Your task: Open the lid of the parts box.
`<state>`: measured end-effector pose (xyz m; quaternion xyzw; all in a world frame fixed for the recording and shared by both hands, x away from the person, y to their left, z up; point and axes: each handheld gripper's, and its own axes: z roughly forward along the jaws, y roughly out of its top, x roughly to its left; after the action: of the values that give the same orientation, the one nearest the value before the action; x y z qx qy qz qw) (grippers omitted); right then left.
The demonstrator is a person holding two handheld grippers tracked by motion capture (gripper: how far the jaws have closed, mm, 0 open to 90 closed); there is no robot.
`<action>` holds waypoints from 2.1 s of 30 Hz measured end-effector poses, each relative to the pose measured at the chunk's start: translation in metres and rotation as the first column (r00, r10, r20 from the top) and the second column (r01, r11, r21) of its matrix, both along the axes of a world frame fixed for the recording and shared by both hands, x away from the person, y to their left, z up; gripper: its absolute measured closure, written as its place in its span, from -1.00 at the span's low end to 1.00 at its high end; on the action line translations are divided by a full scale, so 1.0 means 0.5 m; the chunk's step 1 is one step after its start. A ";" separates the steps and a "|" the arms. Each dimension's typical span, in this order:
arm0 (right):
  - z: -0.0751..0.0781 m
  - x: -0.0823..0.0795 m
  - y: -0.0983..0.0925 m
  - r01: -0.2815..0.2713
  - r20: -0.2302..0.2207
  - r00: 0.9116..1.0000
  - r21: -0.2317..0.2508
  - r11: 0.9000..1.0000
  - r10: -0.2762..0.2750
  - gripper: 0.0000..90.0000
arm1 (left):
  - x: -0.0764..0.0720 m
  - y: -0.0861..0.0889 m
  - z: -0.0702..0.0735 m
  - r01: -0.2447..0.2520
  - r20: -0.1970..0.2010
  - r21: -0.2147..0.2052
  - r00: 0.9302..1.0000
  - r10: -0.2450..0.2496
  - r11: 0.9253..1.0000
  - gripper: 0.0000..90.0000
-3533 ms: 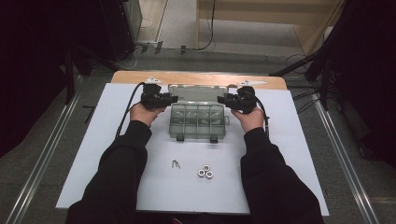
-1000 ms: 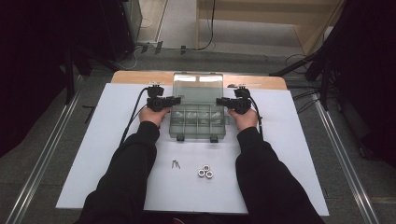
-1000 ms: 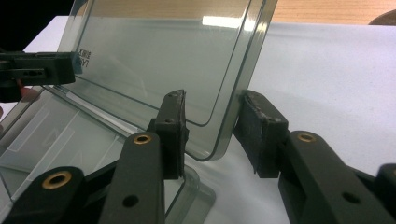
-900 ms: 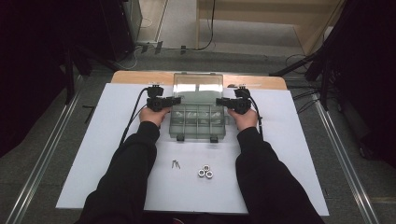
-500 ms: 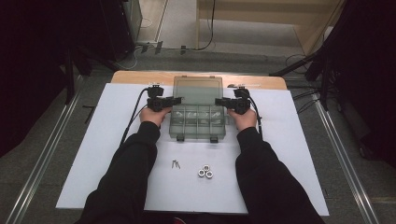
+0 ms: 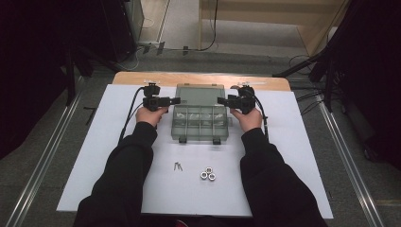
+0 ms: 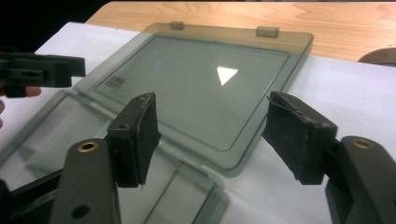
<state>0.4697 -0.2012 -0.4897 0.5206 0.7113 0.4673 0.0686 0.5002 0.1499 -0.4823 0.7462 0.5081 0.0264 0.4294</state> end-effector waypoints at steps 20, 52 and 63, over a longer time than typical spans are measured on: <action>0.043 -0.072 0.033 -0.199 -0.040 0.979 -0.036 0.979 0.198 -0.31 | -0.079 0.018 0.040 0.151 -0.017 0.048 0.989 -0.150 0.987 -0.19; 0.044 -0.203 0.030 -0.282 -0.005 0.959 -0.041 0.958 0.282 -0.35 | -0.231 0.021 0.036 0.338 0.028 0.143 0.938 -0.345 0.930 -0.39; 0.041 -0.243 0.041 -0.314 -0.010 0.950 -0.044 0.949 0.313 -0.36 | -0.271 0.048 0.045 0.322 0.075 0.138 0.940 -0.334 0.937 -0.39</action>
<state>0.3481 -0.1810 -0.4694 0.4001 0.7953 0.4554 0.0040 0.3645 0.1736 -0.4597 0.8434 0.3524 0.0219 0.4049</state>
